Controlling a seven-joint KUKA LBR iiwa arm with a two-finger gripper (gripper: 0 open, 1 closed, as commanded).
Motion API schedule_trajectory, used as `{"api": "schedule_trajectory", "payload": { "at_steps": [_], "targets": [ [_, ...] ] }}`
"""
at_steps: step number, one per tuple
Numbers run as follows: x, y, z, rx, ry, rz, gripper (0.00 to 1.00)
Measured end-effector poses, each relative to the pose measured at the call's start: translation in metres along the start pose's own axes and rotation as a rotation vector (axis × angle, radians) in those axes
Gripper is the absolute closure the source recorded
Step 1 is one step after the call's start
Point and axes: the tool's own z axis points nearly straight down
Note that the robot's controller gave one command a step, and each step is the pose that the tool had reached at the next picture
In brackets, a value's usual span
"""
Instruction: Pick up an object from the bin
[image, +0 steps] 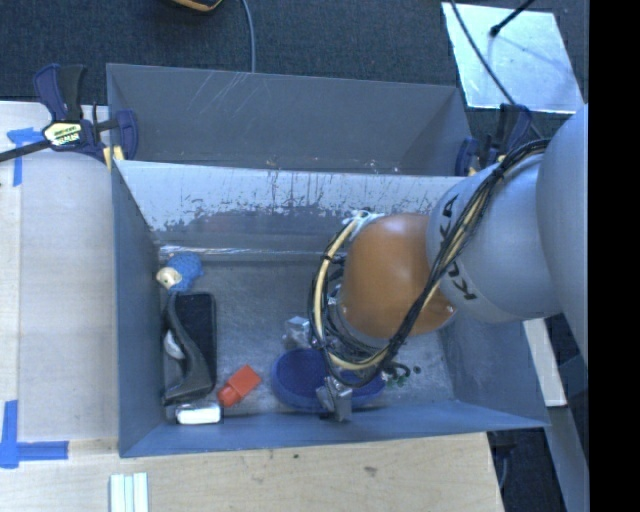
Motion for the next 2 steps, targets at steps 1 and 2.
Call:
{"api": "schedule_trajectory", "payload": {
  "at_steps": [1, 2],
  "targets": [
    [-0.005, -0.001, -0.005, 0.003, -0.014, 0.000, 1.00],
    [-0.029, 0.023, -0.133, 0.003, -0.015, -0.001, 1.00]
  ]
}}
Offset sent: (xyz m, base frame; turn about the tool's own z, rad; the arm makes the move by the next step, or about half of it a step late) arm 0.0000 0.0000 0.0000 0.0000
